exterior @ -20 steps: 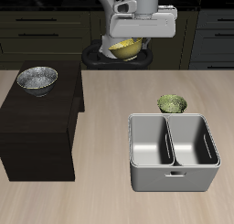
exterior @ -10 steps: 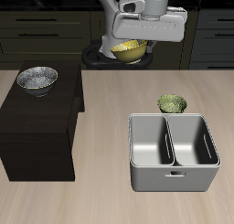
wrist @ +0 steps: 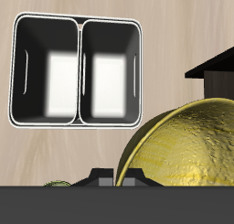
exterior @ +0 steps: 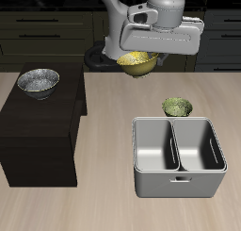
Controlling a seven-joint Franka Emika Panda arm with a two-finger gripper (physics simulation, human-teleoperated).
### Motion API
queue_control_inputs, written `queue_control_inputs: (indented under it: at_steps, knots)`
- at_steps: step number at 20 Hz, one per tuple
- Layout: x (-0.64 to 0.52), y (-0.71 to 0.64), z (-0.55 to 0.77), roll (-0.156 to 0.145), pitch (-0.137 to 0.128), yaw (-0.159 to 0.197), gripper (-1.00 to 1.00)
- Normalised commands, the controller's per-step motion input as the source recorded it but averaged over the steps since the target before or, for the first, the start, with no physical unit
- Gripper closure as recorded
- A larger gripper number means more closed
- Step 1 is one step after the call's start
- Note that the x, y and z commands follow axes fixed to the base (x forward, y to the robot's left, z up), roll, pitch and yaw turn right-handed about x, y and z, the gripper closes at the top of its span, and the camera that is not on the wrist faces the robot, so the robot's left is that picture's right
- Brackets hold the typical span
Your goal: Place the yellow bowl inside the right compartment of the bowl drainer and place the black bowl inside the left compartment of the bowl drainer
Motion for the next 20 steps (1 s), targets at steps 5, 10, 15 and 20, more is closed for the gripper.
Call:
queue_control_inputs:
  at_steps: [5, 10, 15, 20]
  knots:
    - [0.52, 0.24, 0.03, 0.013, 0.036, 0.008, 1.0]
    - [0.27, 0.15, 0.03, 0.0, 0.009, 0.03, 1.0]
    - [0.31, 0.19, 0.11, 0.002, -0.008, -0.003, 1.0]
    - [0.25, 0.15, 0.0, 0.013, -0.014, 0.051, 1.0]
